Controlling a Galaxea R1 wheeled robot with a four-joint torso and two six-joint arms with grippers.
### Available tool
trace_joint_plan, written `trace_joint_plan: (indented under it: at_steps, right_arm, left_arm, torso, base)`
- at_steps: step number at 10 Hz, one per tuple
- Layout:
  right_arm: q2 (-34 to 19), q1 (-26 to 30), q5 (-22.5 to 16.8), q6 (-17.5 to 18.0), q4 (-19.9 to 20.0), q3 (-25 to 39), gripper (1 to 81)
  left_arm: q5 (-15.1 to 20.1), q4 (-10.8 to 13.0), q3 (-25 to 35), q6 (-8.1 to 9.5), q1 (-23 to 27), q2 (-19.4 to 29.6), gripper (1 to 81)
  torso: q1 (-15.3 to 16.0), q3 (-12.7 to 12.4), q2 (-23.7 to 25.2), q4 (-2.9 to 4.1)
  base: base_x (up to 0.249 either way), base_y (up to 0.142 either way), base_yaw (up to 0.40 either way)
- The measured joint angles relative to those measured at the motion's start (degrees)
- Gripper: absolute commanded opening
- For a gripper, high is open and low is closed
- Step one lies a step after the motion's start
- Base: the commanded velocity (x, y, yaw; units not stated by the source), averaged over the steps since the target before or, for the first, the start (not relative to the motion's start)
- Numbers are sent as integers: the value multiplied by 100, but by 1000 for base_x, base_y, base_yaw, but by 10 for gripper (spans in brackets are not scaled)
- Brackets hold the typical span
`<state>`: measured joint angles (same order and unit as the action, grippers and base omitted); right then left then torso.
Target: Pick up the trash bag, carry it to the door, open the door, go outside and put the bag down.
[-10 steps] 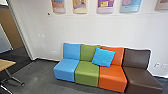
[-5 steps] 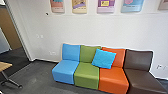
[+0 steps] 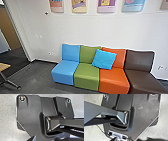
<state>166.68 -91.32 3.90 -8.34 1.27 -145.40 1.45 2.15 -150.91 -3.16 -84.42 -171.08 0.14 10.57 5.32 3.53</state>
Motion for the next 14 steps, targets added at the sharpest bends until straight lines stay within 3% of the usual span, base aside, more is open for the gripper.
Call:
trace_joint_plan:
  at_steps: [5,10,12,14]
  right_arm:
    - [-362,-2,-57,0,2,859,811]
    - [-1195,-2,-60,24,13,2109,811]
    - [-1519,28,-60,32,16,2644,811]
    - [-1922,59,-63,46,29,3167,811]
  left_arm:
    - [0,-2,195,22,-20,280,811]
    - [-18,-44,1791,40,44,1340,811]
    - [-22,-116,2086,41,44,1797,811]
    - [-13,-184,2199,41,57,1832,811]
  torso:
    - [-6,0,0,0]
    - [-6,0,0,0]
    - [-6,0,0,0]
    - [22,2,50,0]
  base:
    - [0,0,0]
    - [0,0,0]
    - [0,0,0]
    - [0,0,0]
